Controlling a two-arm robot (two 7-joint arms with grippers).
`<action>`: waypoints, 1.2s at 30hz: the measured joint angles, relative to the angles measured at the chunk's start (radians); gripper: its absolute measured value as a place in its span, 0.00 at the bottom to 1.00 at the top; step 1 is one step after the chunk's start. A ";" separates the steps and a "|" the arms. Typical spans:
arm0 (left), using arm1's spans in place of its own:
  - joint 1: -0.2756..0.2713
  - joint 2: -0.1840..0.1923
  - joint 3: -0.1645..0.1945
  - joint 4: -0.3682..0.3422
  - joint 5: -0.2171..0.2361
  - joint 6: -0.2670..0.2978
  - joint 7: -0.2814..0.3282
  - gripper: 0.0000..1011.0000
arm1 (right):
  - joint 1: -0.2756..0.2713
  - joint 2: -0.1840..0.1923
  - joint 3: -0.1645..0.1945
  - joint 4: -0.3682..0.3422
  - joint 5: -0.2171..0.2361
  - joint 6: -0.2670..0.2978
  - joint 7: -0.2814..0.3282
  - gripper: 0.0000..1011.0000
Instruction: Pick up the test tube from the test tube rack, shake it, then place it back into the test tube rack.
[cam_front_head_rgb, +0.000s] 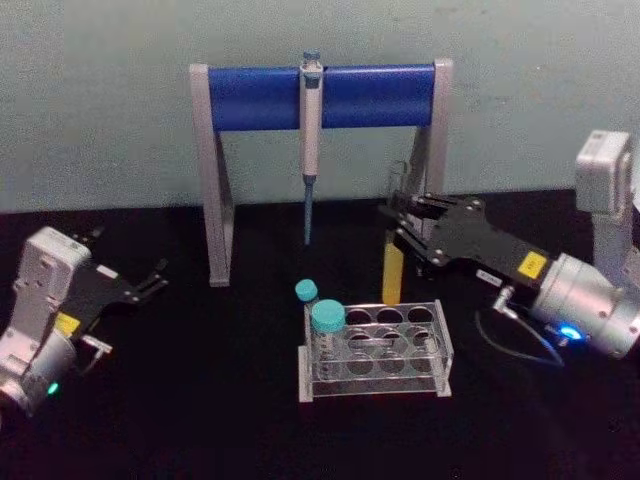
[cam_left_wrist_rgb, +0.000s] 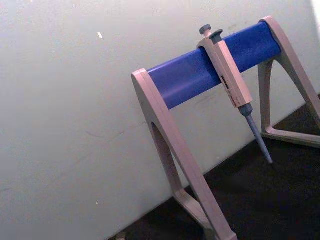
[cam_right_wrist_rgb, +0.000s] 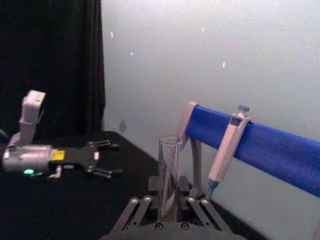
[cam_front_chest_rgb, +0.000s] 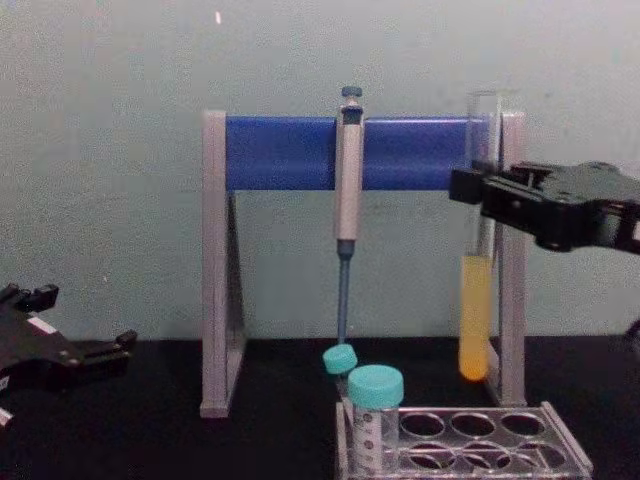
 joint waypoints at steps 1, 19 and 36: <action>0.000 0.000 0.000 0.000 0.000 0.000 0.000 0.99 | -0.005 0.016 0.003 -0.011 0.013 0.013 0.009 0.23; 0.000 0.000 0.000 0.000 0.000 0.000 0.000 0.99 | -0.050 0.088 0.036 -0.088 -0.156 0.095 -0.241 0.23; 0.000 0.000 0.000 0.000 0.000 0.000 0.000 0.99 | -0.033 -0.081 0.053 0.014 -0.068 -0.046 -0.171 0.23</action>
